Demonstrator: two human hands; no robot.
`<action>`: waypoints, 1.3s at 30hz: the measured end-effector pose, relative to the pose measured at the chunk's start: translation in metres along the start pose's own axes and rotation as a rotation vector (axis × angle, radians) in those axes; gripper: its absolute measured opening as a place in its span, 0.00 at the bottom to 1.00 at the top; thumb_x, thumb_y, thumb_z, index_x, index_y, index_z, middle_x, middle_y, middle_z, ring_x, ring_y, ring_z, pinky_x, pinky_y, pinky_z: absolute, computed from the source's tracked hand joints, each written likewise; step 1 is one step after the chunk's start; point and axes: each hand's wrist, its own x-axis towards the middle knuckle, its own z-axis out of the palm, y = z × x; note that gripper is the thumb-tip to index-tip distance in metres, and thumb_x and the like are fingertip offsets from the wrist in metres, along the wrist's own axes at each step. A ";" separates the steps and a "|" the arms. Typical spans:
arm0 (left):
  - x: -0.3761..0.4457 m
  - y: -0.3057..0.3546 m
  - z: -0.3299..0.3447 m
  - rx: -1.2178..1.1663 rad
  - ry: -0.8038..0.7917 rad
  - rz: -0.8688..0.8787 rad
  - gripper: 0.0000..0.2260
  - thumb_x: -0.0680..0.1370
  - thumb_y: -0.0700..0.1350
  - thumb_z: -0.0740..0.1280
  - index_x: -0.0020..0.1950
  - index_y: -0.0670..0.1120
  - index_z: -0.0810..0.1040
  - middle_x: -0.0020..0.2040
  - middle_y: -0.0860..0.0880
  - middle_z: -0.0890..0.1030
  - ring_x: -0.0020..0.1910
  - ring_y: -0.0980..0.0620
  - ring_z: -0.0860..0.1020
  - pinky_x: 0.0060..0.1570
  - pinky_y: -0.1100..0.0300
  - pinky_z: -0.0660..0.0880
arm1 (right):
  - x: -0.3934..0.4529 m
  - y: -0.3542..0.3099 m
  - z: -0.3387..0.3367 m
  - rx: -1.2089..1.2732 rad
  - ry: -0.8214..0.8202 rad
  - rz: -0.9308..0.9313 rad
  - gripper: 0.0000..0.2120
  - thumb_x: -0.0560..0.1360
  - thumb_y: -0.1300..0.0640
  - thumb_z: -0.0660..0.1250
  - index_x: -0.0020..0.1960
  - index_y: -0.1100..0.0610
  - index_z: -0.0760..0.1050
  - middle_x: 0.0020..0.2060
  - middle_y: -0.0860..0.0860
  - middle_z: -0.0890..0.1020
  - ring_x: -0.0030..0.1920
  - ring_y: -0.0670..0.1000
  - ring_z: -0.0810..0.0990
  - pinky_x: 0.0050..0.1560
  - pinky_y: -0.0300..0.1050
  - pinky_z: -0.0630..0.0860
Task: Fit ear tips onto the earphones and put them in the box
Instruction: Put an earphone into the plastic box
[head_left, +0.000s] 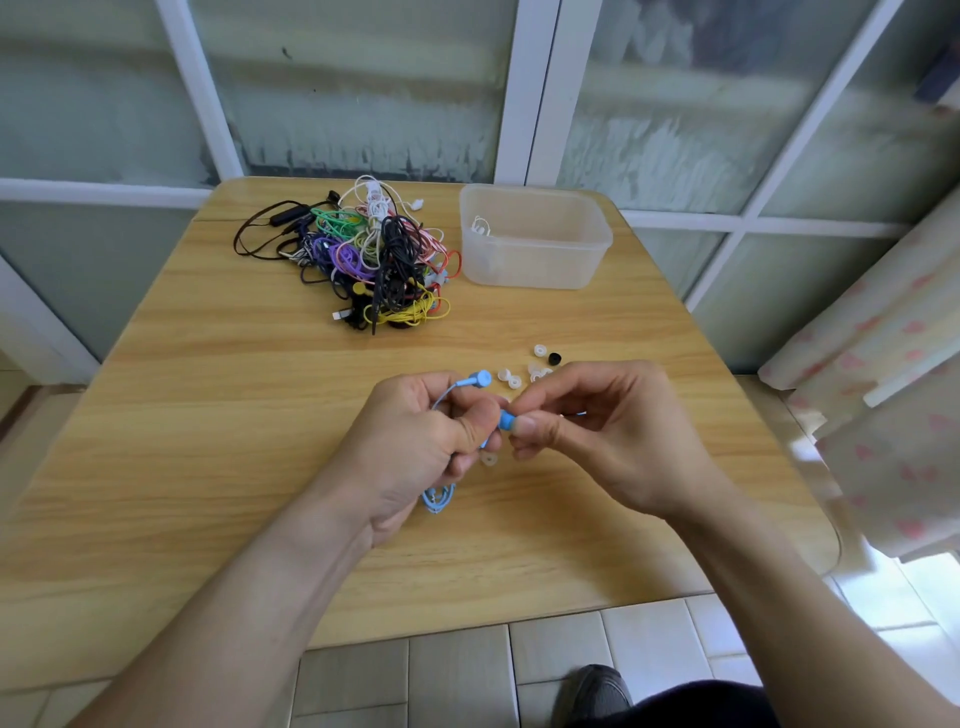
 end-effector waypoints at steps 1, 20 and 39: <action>0.000 -0.001 0.000 0.017 0.010 0.013 0.04 0.77 0.36 0.67 0.44 0.40 0.80 0.27 0.48 0.76 0.21 0.57 0.65 0.23 0.68 0.62 | 0.000 0.000 0.001 -0.005 0.004 0.002 0.02 0.69 0.63 0.74 0.41 0.58 0.82 0.35 0.54 0.86 0.34 0.54 0.85 0.40 0.43 0.80; 0.002 -0.004 0.002 0.464 0.180 0.572 0.11 0.71 0.34 0.73 0.36 0.47 0.77 0.29 0.65 0.77 0.28 0.66 0.74 0.32 0.75 0.65 | -0.002 -0.002 0.022 0.848 0.069 0.612 0.16 0.66 0.64 0.69 0.53 0.65 0.81 0.33 0.53 0.82 0.31 0.45 0.81 0.34 0.37 0.81; 0.003 -0.009 0.000 -0.129 -0.007 0.117 0.11 0.69 0.43 0.70 0.46 0.37 0.77 0.34 0.45 0.74 0.24 0.55 0.67 0.22 0.69 0.64 | -0.003 -0.004 0.012 0.085 0.171 0.083 0.12 0.63 0.60 0.77 0.46 0.59 0.81 0.37 0.55 0.86 0.35 0.54 0.84 0.42 0.43 0.81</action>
